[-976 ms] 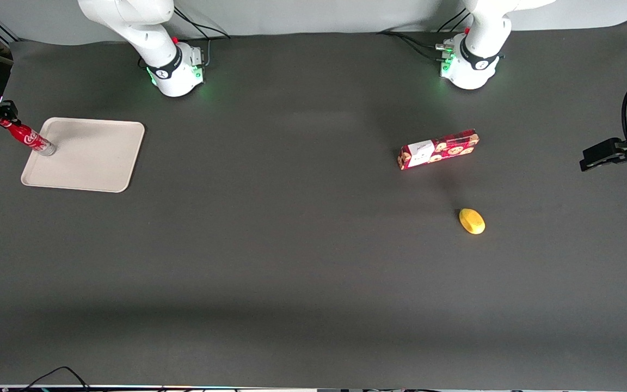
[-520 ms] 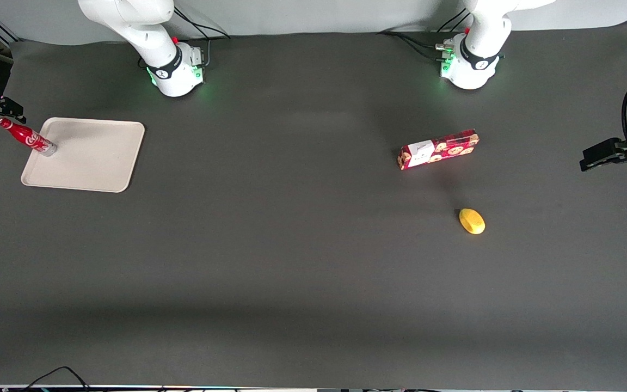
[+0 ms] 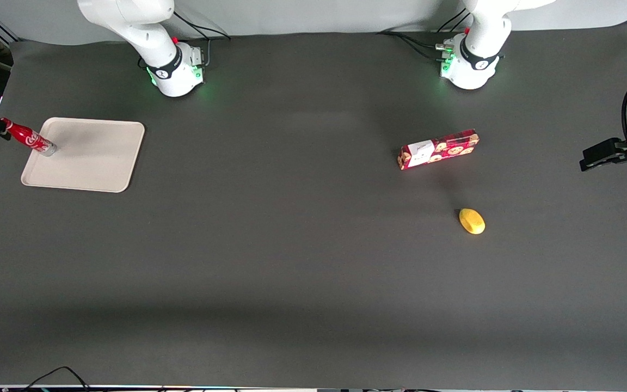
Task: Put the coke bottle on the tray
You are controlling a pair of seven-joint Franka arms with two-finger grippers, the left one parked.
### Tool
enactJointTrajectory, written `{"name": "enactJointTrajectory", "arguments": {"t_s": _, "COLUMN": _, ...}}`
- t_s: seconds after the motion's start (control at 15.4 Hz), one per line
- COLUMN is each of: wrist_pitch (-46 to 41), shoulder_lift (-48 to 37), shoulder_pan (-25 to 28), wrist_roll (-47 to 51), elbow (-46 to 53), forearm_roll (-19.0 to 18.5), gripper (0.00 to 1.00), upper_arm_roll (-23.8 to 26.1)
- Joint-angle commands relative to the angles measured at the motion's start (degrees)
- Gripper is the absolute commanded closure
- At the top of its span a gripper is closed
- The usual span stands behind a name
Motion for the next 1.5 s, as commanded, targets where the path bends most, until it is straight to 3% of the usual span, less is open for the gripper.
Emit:
{"name": "enactJointTrajectory", "arguments": {"t_s": 0.0, "wrist_pitch": -9.0, "shoulder_lift": 1.7, "shoulder_pan": -0.5, "wrist_roll": 13.1, "elbow": 9.7, "forearm_roll": 2.8, "gripper": 0.0, "upper_arm_roll": 13.9}}
{"name": "enactJointTrajectory", "arguments": {"t_s": 0.33, "wrist_pitch": -21.5, "shoulder_lift": 4.7, "shoulder_pan": -2.3, "wrist_roll": 26.3, "elbow": 24.0, "forearm_roll": 12.8, "gripper": 0.0, "upper_arm_roll": 29.4}}
{"name": "enactJointTrajectory", "arguments": {"t_s": 0.59, "wrist_pitch": -25.3, "shoulder_lift": 6.3, "shoulder_pan": -3.3, "wrist_roll": 35.7, "elbow": 31.2, "forearm_roll": 12.9, "gripper": 0.0, "upper_arm_roll": 41.6}}
{"name": "enactJointTrajectory", "arguments": {"t_s": 0.72, "wrist_pitch": -27.5, "shoulder_lift": 8.1, "shoulder_pan": -4.2, "wrist_roll": 40.1, "elbow": 33.9, "forearm_roll": 12.9, "gripper": 0.0, "upper_arm_roll": 45.0}}
{"name": "enactJointTrajectory", "arguments": {"t_s": 0.85, "wrist_pitch": -30.9, "shoulder_lift": 10.3, "shoulder_pan": -4.8, "wrist_roll": 41.5, "elbow": 37.3, "forearm_roll": 12.6, "gripper": 0.0, "upper_arm_roll": 47.2}}
{"name": "enactJointTrajectory", "arguments": {"t_s": 1.43, "wrist_pitch": -30.2, "shoulder_lift": 11.1, "shoulder_pan": -5.0, "wrist_roll": 43.7, "elbow": 37.9, "forearm_roll": 12.7, "gripper": 0.0, "upper_arm_roll": 48.1}}
